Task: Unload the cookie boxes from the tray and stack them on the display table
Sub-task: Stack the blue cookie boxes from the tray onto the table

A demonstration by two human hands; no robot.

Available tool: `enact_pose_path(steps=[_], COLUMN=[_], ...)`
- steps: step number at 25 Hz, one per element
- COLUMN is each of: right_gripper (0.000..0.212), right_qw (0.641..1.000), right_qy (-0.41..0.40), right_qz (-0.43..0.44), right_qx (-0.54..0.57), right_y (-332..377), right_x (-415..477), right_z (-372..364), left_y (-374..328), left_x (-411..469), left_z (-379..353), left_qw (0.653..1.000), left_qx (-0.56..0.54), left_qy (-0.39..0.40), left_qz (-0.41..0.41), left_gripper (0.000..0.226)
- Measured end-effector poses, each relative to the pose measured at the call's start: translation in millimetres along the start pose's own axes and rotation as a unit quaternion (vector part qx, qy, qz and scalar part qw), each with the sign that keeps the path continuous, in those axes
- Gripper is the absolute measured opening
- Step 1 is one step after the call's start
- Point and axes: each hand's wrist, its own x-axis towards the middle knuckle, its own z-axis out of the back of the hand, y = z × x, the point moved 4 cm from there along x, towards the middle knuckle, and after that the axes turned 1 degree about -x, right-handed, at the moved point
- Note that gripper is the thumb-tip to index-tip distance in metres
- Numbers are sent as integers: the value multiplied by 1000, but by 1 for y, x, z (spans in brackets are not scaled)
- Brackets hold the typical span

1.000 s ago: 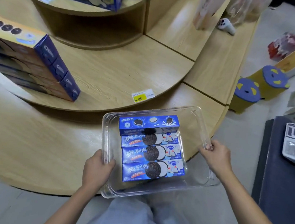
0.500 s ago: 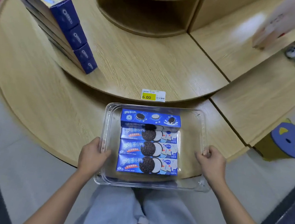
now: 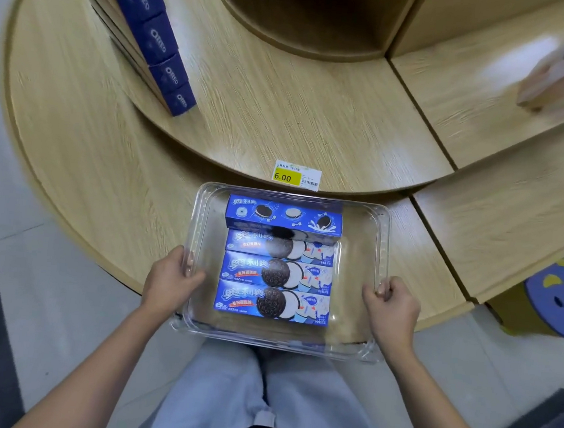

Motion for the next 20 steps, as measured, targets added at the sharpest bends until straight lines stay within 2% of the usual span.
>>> enact_pose_path(steps=[3,4,6,7,8,10,12,14,17,20], right_gripper=[20,25,55,63,66,68,75,77,79,110], right_qw=[999,999,994,986,980,976,977,969,956,948], right_qy=[26,28,-4,-29,-39,23,150,243,272,252], right_qz=[-13,-7,47,92,136,190,147,36,-92,-172], right_qx=[-21,-33,-101,-132,-143,-104,-31,18,54,90], right_y=[3,6,20,29,39,52,55,48,22,-19], right_x=[-1,-3,-8,-13,-18,-28,-35,-39,-36,-26], right_z=[-1,0,8,13,15,7,-15,-41,-73,-108], left_y=[-4,-6,-18,-29,-40,-51,-50,-43,-35,-27], left_x=[-2,-4,-13,-20,-27,-39,-45,-43,-32,-22], left_z=[2,5,14,15,14,-6,-33,-56,-80,-89], left_qw=[1000,1000,993,985,977,972,980,989,993,992], left_qx=[18,31,57,54,40,5,-20,-15,-31,-54], left_qy=[15,-1,-58,-75,-64,17,70,106,117,86], left_qz=[5,-2,-81,-147,-197,-234,-187,-98,3,77], left_gripper=[23,34,63,68,68,71,87,107,115,114])
